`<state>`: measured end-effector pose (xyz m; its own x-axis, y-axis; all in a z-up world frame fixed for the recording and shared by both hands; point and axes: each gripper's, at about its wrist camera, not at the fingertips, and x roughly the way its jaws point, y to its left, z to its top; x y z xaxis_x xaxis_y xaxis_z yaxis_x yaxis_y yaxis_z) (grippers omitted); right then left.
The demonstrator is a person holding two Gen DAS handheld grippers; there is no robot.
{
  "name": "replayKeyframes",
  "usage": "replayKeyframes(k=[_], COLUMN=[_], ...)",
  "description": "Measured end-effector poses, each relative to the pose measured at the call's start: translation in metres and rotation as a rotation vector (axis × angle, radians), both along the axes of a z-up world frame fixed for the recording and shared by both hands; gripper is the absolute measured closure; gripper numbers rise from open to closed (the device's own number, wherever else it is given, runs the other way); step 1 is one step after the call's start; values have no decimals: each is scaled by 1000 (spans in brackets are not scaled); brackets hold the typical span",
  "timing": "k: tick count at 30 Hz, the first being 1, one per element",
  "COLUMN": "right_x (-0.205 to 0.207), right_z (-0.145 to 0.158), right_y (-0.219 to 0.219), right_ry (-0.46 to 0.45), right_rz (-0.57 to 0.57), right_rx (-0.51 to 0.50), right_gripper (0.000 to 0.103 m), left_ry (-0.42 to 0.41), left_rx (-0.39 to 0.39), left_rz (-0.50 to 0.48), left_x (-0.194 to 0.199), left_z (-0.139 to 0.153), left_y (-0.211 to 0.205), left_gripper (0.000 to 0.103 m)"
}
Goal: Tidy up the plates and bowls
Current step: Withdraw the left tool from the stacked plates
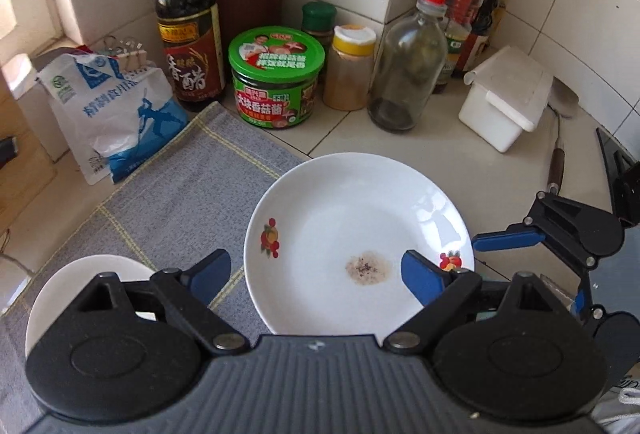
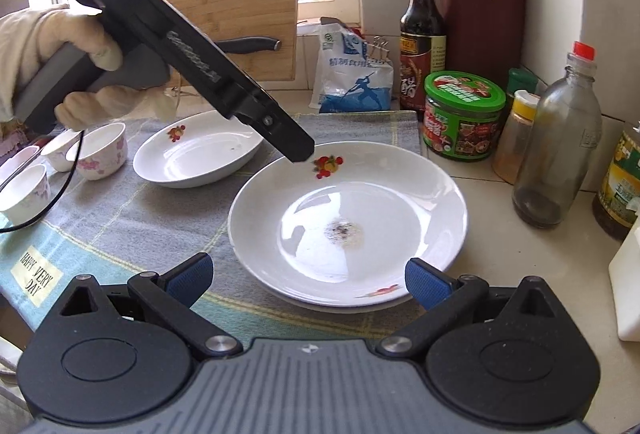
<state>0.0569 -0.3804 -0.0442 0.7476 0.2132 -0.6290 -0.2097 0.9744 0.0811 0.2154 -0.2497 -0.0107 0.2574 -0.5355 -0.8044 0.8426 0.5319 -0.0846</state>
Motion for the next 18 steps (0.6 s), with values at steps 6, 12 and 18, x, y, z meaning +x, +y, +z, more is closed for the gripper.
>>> replayKeyframes(k=[6,12,18], right_x=[5,15,39], right_z=[0,4,9], right_y=[29,62,87], right_ry=[48,49,85], right_rz=[75,151,138], right_rx=[-42,-91,-125], right_gripper=[0,0,0], left_ry=[-147,-215,-187], left_rx=[-41,-4,13], left_rz=[159,300,467], left_x=[-41,-67,-60], left_z=[-5,-32,-63], left_y=[51,105,146], left_gripper=[11,11,10])
